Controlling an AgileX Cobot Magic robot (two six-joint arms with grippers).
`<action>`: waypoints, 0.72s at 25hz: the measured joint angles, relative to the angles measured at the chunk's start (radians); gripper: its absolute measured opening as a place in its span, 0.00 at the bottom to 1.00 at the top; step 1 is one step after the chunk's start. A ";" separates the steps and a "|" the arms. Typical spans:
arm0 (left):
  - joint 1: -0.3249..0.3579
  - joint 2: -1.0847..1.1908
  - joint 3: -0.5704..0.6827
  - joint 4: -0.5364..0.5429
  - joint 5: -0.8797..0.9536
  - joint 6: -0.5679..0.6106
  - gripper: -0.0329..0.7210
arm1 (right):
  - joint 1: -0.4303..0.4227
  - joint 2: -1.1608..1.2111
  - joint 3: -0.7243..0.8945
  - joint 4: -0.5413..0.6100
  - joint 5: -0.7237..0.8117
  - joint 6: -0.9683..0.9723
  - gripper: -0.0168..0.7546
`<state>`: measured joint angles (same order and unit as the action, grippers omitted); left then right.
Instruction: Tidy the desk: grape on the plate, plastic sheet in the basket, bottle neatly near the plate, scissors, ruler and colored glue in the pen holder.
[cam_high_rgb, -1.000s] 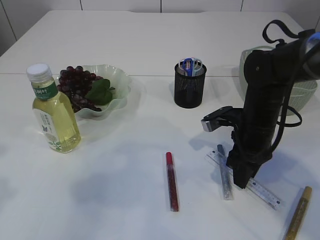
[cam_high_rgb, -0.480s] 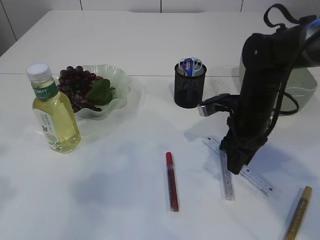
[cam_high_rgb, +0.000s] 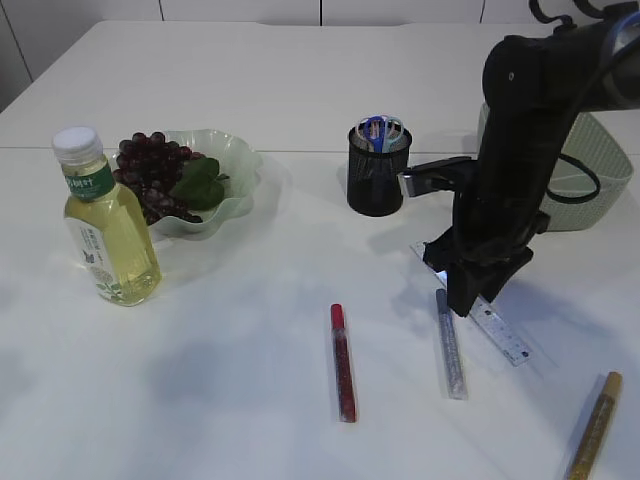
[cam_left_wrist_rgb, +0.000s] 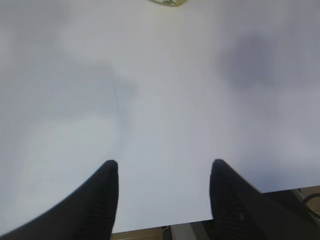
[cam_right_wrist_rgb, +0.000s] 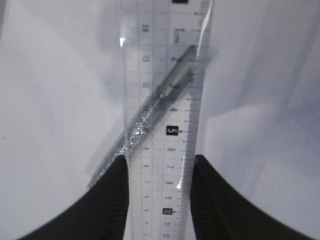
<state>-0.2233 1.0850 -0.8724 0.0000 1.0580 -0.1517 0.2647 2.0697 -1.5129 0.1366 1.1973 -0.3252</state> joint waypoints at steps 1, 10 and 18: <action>0.000 0.000 0.000 0.000 -0.002 0.000 0.61 | 0.000 -0.006 0.003 0.000 -0.003 0.014 0.41; 0.000 0.000 0.000 0.000 -0.002 0.000 0.61 | 0.000 -0.231 0.179 0.000 -0.236 0.108 0.41; 0.000 0.000 0.000 0.000 -0.008 0.000 0.61 | 0.000 -0.282 0.236 -0.006 -0.452 0.102 0.41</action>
<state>-0.2233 1.0850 -0.8724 0.0000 1.0502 -0.1517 0.2647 1.7877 -1.2773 0.1305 0.7452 -0.2237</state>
